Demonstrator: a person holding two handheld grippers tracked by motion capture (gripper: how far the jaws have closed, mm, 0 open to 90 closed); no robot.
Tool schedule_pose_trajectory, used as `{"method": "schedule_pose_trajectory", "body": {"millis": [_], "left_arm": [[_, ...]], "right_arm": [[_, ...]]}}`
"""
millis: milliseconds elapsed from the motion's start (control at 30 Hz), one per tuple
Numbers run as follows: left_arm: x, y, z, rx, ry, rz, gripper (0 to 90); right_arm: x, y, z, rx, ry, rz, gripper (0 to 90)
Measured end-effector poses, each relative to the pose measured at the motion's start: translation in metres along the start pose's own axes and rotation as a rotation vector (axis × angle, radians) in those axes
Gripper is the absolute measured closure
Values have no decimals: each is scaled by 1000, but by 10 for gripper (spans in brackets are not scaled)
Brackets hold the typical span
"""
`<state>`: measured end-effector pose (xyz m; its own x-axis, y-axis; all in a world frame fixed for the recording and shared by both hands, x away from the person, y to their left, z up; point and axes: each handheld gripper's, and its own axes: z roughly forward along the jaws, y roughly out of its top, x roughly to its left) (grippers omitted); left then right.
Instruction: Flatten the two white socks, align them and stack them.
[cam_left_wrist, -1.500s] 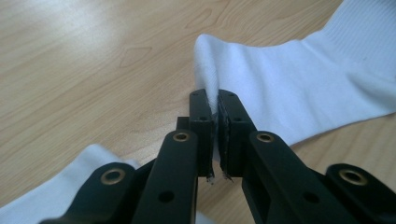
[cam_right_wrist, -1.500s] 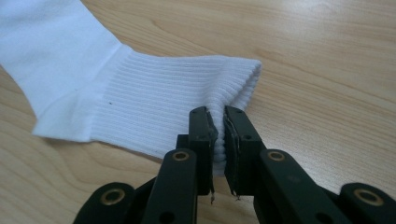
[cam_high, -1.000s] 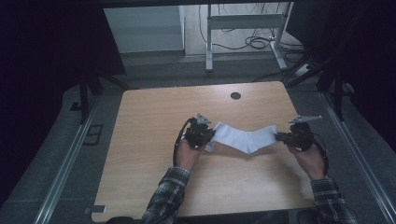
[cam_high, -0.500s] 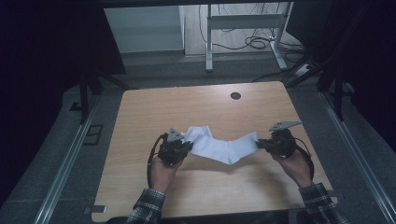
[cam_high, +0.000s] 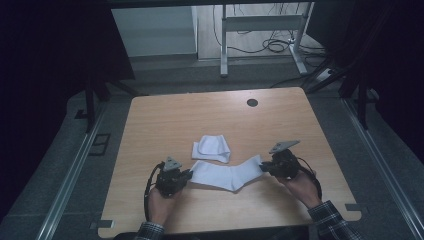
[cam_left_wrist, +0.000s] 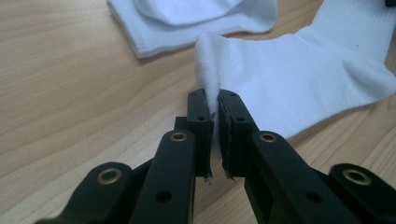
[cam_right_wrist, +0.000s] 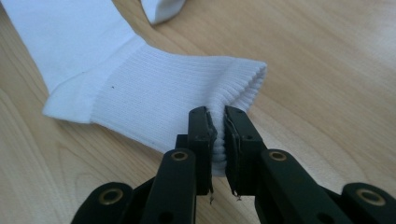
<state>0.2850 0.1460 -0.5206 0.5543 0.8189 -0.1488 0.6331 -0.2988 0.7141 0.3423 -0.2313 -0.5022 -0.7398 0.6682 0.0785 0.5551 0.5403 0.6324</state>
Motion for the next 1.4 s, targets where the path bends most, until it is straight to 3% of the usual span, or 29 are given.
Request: {"method": "schedule_pose_trajectory", "body": {"millis": [167, 300, 400, 733, 1000, 1400], "left_arm": [[-4, -7, 13, 66, 52, 44, 820], [-4, -5, 7, 28, 70, 58, 755], [1, -5, 4, 13, 76, 44, 692], [13, -8, 3, -1, 114, 23, 503], [19, -4, -11, -79, 118, 29, 359], [45, -13, -14, -14, 163, -25, 254]], "right_arm": [[-1, -8, 14, 58, -12, -21, 787], [-1, -5, 5, 6, -20, -27, 741], [-5, -5, -1, -28, -46, -30, 688], [-25, -14, 2, -25, -85, 3, 612], [-24, -11, 1, -39, -78, -9, 605], [-15, 9, -2, -71, -34, -15, 606]]}}
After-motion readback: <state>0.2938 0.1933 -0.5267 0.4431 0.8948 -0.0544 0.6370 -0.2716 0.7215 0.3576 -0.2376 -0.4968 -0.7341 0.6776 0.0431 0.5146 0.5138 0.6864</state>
